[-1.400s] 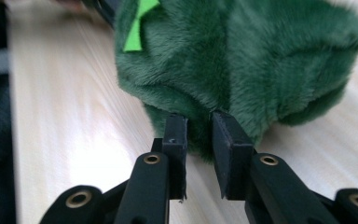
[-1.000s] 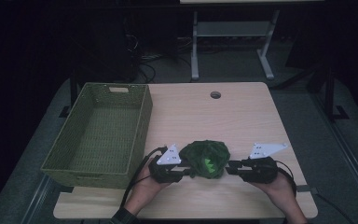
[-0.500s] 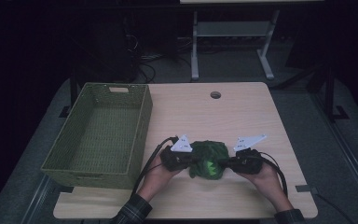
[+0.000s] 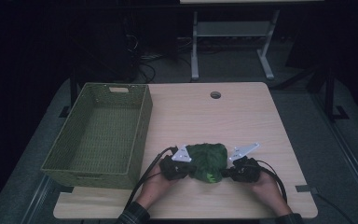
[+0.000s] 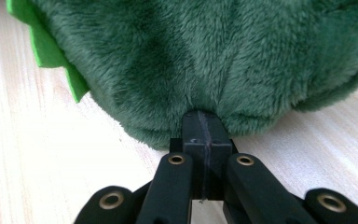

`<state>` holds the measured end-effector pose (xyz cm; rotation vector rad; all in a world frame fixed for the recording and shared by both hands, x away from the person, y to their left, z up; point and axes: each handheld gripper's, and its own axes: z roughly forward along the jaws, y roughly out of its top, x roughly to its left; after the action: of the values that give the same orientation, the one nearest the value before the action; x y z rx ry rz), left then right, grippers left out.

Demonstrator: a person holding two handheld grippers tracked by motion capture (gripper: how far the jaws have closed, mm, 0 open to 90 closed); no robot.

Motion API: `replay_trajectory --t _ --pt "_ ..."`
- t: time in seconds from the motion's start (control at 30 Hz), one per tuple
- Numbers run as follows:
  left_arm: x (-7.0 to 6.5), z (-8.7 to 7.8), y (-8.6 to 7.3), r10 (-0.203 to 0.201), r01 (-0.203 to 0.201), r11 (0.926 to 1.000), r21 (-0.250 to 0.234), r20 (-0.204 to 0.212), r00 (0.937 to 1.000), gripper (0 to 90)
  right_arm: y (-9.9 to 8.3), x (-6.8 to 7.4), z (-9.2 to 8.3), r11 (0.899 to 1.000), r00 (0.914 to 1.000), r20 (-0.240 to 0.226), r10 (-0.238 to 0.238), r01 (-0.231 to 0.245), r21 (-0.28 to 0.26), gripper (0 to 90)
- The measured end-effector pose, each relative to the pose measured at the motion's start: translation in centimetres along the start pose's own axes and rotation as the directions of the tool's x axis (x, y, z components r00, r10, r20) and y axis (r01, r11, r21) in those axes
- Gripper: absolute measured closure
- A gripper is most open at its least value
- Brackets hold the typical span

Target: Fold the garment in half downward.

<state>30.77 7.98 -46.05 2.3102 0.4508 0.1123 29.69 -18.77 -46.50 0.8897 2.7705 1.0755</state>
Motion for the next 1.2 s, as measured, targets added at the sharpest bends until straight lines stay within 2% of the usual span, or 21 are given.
replay_trajectory --t 0.03,0.13,0.17,0.27,0.43,0.53,0.6,0.7,0.87,1.0,1.03,1.2 --pt "0.0 -0.1 0.1 0.005 -0.005 1.0000 0.001 0.000 1.0000 89.8 0.0 0.0 0.0 1.000 0.9999 0.005 -0.016 0.016 0.000 90.0" --pt "0.1 -0.5 0.3 -0.004 0.004 0.9998 -0.020 -0.001 1.0000 89.7 0.0 0.0 -0.2 1.000 0.9999 0.008 -0.007 0.008 -0.011 90.0" --pt "0.1 -0.8 0.4 -0.016 0.016 0.9992 -0.036 -0.001 0.9999 89.3 0.1 -0.1 -0.5 1.000 1.0000 0.008 -0.006 0.006 -0.023 90.0" --pt "0.0 -2.0 0.9 -0.020 0.020 0.9970 -0.074 -0.004 0.9998 86.7 0.1 -0.5 -1.8 0.996 0.9997 0.017 0.018 -0.016 -0.088 90.0" --pt "-0.6 -3.8 1.7 -0.021 0.021 0.9936 -0.111 0.003 0.9998 88.8 1.0 -2.0 -3.8 0.984 0.9976 0.050 0.049 -0.039 -0.171 90.0" --pt "-1.3 -4.0 1.9 -0.033 0.036 0.9931 -0.112 0.029 0.9990 89.7 1.9 -3.2 -4.4 0.978 0.9946 0.084 0.061 -0.043 -0.204 90.0" --pt "-1.9 -3.7 2.0 -0.026 0.029 0.9943 -0.103 0.037 0.9990 89.7 2.8 -4.1 -4.5 0.975 0.9924 0.100 0.072 -0.048 -0.218 90.0" --pt "-2.6 -2.9 2.1 -0.027 0.032 0.9951 -0.093 0.060 0.9978 89.7 4.2 -5.4 -4.2 0.972 0.9917 0.100 0.081 -0.056 -0.229 90.0" --pt "-3.6 -1.6 2.3 -0.016 0.023 0.9970 -0.074 0.095 0.9954 89.7 6.5 -7.2 -2.7 0.975 0.9926 0.093 0.077 -0.056 -0.217 90.0" --pt "-4.2 -0.5 2.5 -0.011 0.017 0.9985 -0.051 0.113 0.9935 89.7 7.5 -7.7 -1.2 0.977 0.9941 0.083 0.070 -0.052 -0.204 90.0" --pt "-4.3 -0.1 2.5 -0.016 0.023 0.9984 -0.052 0.116 0.9931 89.7 7.7 -7.8 -0.7 0.981 0.9950 0.069 0.072 -0.058 -0.188 90.0" --pt "-3.7 1.3 2.2 -0.039 0.041 0.9990 -0.020 0.093 0.9949 89.7 7.7 -8.0 1.5 0.988 0.9967 0.036 0.072 -0.067 -0.138 90.0"
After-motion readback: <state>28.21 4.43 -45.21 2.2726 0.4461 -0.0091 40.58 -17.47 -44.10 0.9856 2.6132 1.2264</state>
